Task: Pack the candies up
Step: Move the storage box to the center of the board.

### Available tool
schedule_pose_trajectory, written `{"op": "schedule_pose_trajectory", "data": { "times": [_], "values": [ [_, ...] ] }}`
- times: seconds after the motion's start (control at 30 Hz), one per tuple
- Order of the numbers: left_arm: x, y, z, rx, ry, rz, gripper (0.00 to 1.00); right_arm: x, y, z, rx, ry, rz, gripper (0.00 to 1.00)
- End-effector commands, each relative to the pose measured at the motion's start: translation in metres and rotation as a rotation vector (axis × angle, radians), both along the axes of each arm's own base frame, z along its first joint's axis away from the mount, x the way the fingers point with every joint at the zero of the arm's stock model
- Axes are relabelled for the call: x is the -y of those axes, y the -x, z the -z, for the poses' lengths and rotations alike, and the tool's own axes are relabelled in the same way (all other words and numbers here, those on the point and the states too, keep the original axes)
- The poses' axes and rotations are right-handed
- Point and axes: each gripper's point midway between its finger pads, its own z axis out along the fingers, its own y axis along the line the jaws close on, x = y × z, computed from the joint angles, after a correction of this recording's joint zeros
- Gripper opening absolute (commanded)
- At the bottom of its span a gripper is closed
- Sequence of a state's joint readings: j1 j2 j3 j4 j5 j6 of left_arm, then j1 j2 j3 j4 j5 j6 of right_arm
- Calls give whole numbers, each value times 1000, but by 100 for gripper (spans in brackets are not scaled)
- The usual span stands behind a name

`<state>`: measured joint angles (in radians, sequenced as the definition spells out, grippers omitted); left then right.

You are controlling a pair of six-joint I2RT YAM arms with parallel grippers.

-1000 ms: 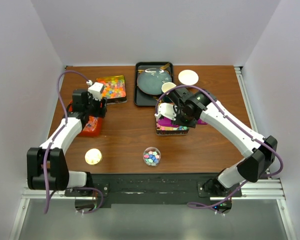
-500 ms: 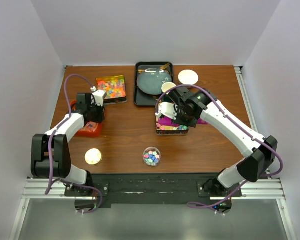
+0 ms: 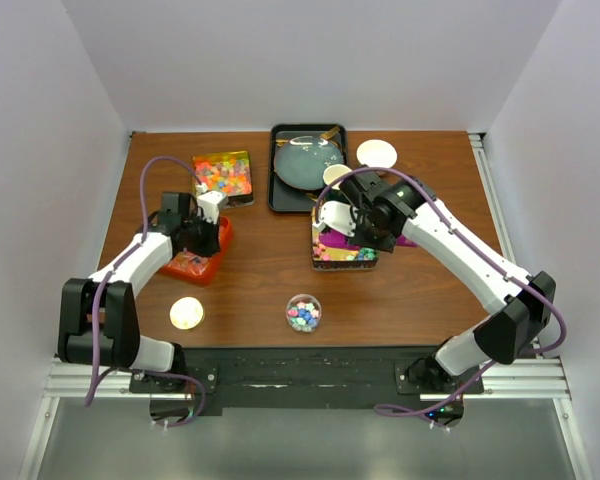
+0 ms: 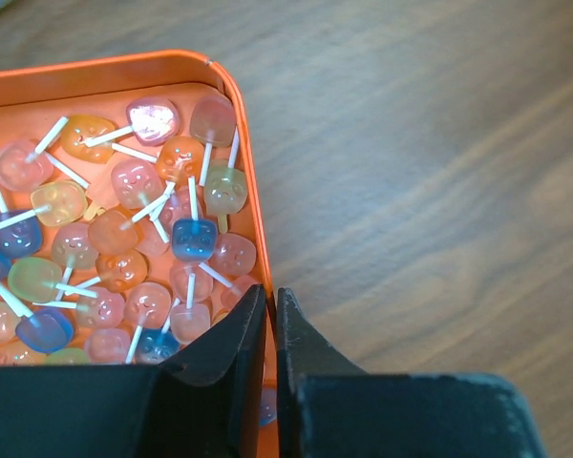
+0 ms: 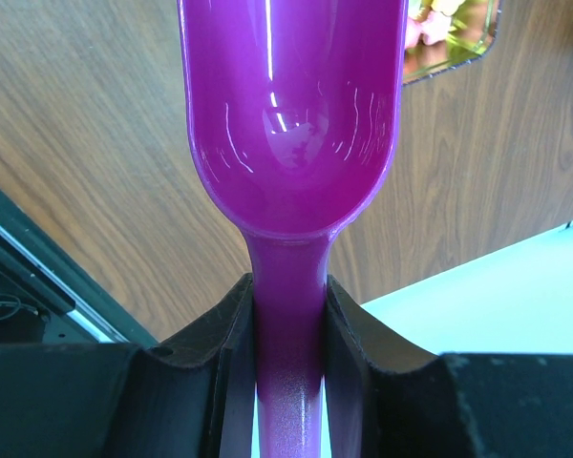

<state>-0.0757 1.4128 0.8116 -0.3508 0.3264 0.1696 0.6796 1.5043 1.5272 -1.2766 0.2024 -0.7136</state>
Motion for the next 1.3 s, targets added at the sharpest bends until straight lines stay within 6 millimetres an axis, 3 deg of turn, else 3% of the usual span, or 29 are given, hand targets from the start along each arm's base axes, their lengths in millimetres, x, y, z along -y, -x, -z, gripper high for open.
{"op": "schedule_pose_trajectory", "data": {
  "times": [0.0,0.33,0.43,0.57,0.67,0.9,1.03,1.27],
  "values": [
    [36,13,-15,26,57,188,11,4,-20,-20,99,-20,46,0],
    [85,40,-9,-7,49,417,9,26,-19,-22,113,-4,92,0],
    [104,55,-6,-18,48,524,8,32,-19,-23,118,-4,105,0],
    [135,89,5,-47,24,731,6,39,-19,-24,124,-1,126,0],
    [145,104,14,-50,0,821,4,44,-19,-26,130,-2,137,0],
    [173,99,25,55,-108,991,4,64,-15,-25,139,-2,190,0],
    [201,87,26,104,-148,1077,3,71,-10,-23,133,-2,210,0],
    [243,89,32,140,-164,1186,5,78,-4,-20,123,4,218,0]
  ]
}}
